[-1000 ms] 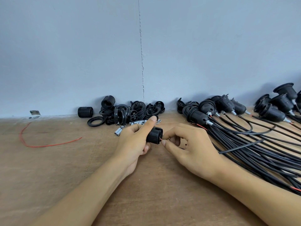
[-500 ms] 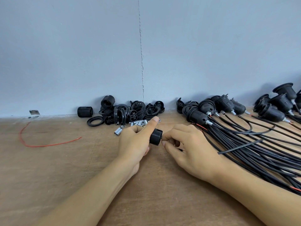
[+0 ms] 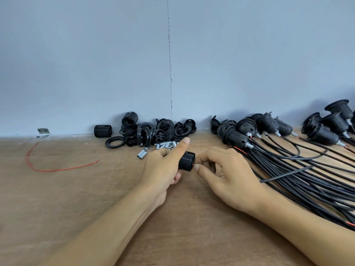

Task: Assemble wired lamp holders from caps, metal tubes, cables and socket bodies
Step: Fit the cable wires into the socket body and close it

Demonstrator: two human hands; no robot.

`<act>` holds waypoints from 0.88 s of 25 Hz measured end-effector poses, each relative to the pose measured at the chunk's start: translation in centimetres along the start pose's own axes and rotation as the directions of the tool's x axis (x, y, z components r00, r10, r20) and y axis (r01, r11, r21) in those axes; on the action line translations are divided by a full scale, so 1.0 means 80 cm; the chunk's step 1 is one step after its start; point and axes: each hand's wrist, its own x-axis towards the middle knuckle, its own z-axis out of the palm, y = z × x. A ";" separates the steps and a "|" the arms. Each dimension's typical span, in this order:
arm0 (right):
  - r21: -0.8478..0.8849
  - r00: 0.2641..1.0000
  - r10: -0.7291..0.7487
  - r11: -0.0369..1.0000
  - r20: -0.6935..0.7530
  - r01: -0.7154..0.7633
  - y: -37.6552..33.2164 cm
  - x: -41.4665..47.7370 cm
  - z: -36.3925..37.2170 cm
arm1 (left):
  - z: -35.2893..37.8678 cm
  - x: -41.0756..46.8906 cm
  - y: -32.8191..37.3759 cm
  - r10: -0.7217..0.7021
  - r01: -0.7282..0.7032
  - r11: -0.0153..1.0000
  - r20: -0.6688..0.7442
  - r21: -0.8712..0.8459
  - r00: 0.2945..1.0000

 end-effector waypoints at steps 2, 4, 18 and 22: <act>0.007 1.000 -0.008 1.000 -0.008 0.008 0.000 0.000 0.000 | -0.001 0.000 0.002 -0.021 0.021 1.000 0.022 0.004 1.000; -0.011 1.000 -0.022 1.000 -0.011 0.022 -0.001 -0.001 0.001 | -0.001 0.000 0.004 -0.036 0.035 0.999 0.027 0.019 0.999; 0.121 0.991 0.109 0.988 -0.080 -0.099 -0.006 0.003 0.008 | 0.018 -0.014 0.003 -0.003 -0.009 0.997 -0.165 -0.070 0.986; 0.089 0.993 0.071 0.994 -0.091 -0.063 -0.007 0.001 0.011 | 0.019 -0.015 0.002 0.001 -0.013 0.997 -0.162 -0.078 0.987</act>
